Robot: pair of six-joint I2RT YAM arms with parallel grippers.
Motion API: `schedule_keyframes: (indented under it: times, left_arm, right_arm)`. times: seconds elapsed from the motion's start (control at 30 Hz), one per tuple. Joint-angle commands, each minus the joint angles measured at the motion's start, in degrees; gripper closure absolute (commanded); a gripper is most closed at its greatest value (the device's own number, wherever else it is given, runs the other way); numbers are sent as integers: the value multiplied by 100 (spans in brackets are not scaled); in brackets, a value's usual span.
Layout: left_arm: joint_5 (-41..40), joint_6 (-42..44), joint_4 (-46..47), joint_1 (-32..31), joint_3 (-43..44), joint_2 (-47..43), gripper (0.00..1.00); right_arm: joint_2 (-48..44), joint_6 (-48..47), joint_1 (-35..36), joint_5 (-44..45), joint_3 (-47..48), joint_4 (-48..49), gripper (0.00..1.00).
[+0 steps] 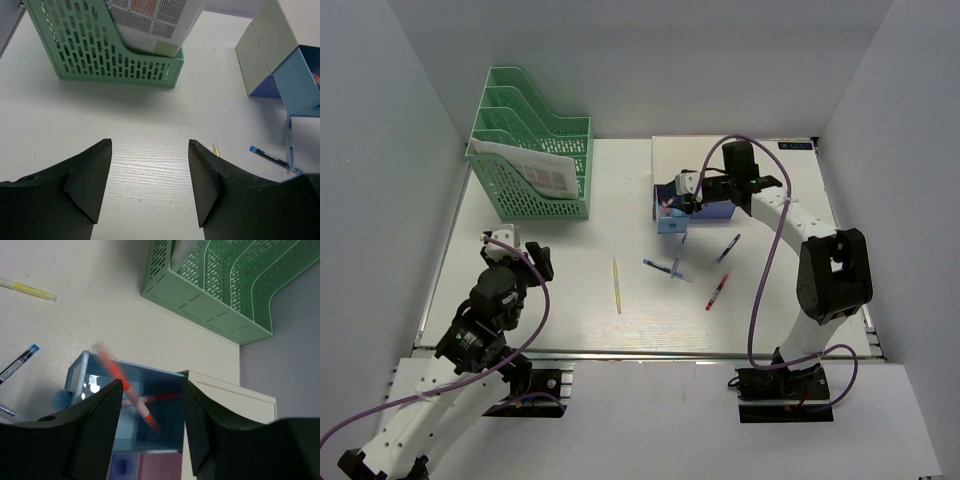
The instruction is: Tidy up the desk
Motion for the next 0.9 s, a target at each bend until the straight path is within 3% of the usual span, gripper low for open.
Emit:
schedule_keyframes:
  times: [0.0, 0.13, 0.23, 0.3, 0.33, 0.37, 0.43, 0.5, 0.53, 0.63, 0.73, 0.8, 0.87]
  left_arm:
    - [180, 68, 76, -21, -27, 71, 28]
    - [942, 94, 217, -21, 7, 735, 26]
    - [1557, -11, 217, 32, 157, 1352, 25]
    - [1875, -81, 199, 32, 262, 1985, 24]
    - [2138, -151, 173, 32, 324, 2187, 24]
    - [2288, -230, 199, 32, 429, 2519, 24]
    - [2430, -397, 190, 32, 561, 2838, 24]
    - [2562, -459, 199, 32, 807, 3268, 25]
    - [2553, -555, 217, 32, 895, 3409, 26]
    - [2615, -731, 191, -82, 1237, 3972, 39]
    - [2703, -907, -63, -82, 1694, 4701, 58]
    - [2720, -1021, -205, -82, 1950, 5174, 67]
    - [2651, -1223, -345, -144, 2038, 5405, 71]
  right_arm:
    - [-266, -303, -37, -44, -55, -164, 41]
    - [-714, -128, -107, -97, -187, -227, 42]
    - [-1153, 713, -204, -79, -310, -25, 51]
    - [-1627, 1390, -283, 60, -582, 422, 81]
    - [-1820, 2289, -283, 175, -731, 668, 95]
    - [-2197, 2794, -318, 498, -1063, 1192, 100]
    - [-2576, 4162, -353, 711, -1512, 1530, 100]
    - [-3060, 4887, -406, 1071, -2154, 1628, 100]
    - [-3192, 5422, -424, 1159, -2347, 1602, 87]
    - [-3710, 5568, -529, 977, -2990, 1287, 37]
    - [-4210, 5839, -661, 870, -3552, 1346, 11]
    - [-4510, 6182, -696, 905, -3964, 1713, 13]
    - [-4775, 6506, -801, 1123, -4107, 1821, 45]
